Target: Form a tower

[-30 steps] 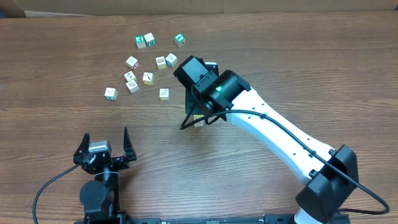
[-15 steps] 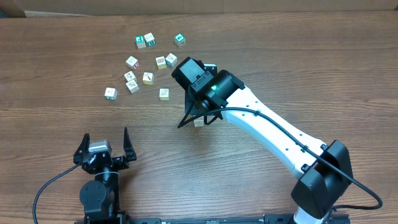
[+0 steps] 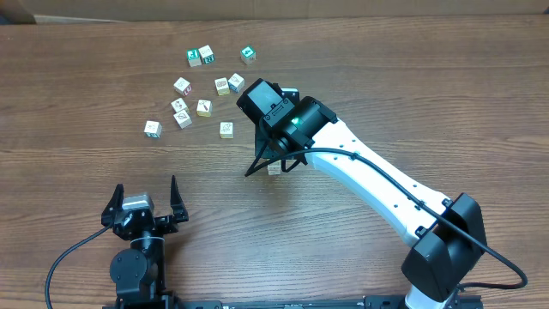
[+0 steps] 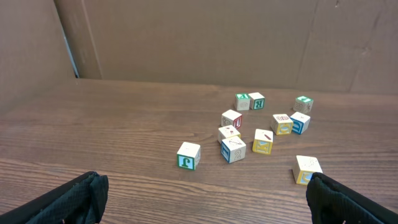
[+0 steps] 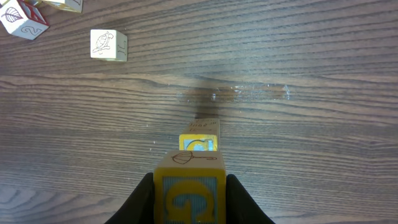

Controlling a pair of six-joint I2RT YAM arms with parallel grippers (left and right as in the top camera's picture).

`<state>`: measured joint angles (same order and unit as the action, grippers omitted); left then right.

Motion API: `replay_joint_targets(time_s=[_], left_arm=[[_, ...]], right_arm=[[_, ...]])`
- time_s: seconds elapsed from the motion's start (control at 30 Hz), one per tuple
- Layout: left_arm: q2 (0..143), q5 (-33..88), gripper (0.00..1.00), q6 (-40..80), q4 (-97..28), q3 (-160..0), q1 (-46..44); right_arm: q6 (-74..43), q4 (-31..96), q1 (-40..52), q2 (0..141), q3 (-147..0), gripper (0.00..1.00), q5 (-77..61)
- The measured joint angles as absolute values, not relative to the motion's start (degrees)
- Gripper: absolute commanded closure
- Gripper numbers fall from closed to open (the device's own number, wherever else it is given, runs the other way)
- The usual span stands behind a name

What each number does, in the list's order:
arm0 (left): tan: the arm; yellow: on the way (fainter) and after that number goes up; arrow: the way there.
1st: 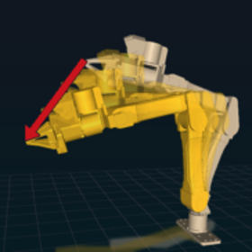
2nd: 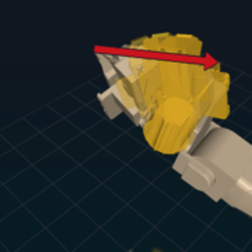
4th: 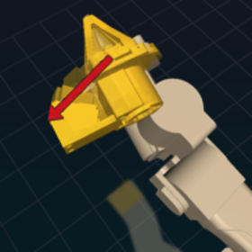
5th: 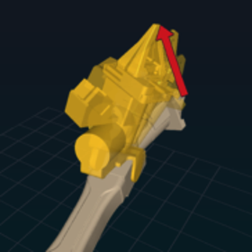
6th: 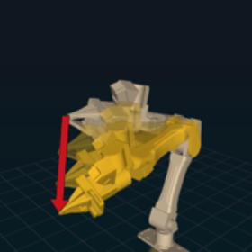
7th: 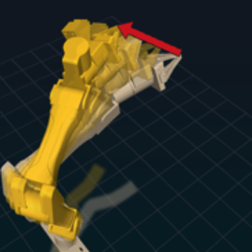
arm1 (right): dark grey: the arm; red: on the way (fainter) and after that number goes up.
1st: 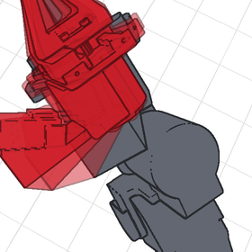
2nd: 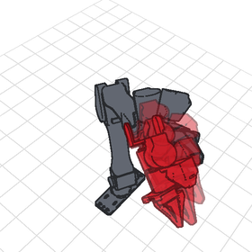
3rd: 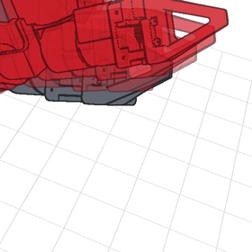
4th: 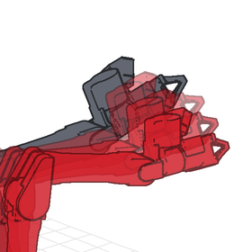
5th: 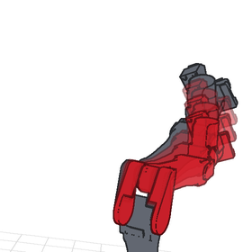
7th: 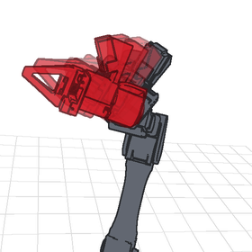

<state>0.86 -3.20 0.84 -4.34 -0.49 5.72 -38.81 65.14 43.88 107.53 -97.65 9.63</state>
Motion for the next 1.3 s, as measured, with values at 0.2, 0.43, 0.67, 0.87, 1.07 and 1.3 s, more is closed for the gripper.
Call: replay_joint_targets(time_s=[0.2, 0.43, 0.67, 0.87, 1.07, 1.3], left_arm=[[0.9, -3.2, 0.01, 0.8, -4.3, -0.5, 5.7], [0.9, -3.2, 0.0, 0.8, -4.3, -0.5, 5.7], [0.9, -3.2, 0.0, 0.8, -4.3, -0.5, 5.7], [0.9, -3.2, 0.01, 0.8, -4.3, -0.5, 5.7], [0.9, -3.2, 0.0, 0.8, -4.3, -0.5, 5.7], [0.9, -3.2, 0.0, 0.8, -4.3, -0.5, 5.7]], right_arm=[[-38.8, 65.1, 43.9, 107.5, -97.6, 0.96, 9.6], [-38.8, 64.4, 43.9, 107.5, -97.6, 0.96, 9.6], [-38.8, 64.1, 43.9, 107.5, -97.6, 0.95, 9.6], [-38.8, 64.0, 43.9, 107.5, -97.6, 0.95, 9.6], [-38.8, 64.1, 43.9, 107.5, -97.6, 0.94, 9.6], [-38.8, 64.1, 43.9, 107.5, -97.6, 0.91, 9.6]])
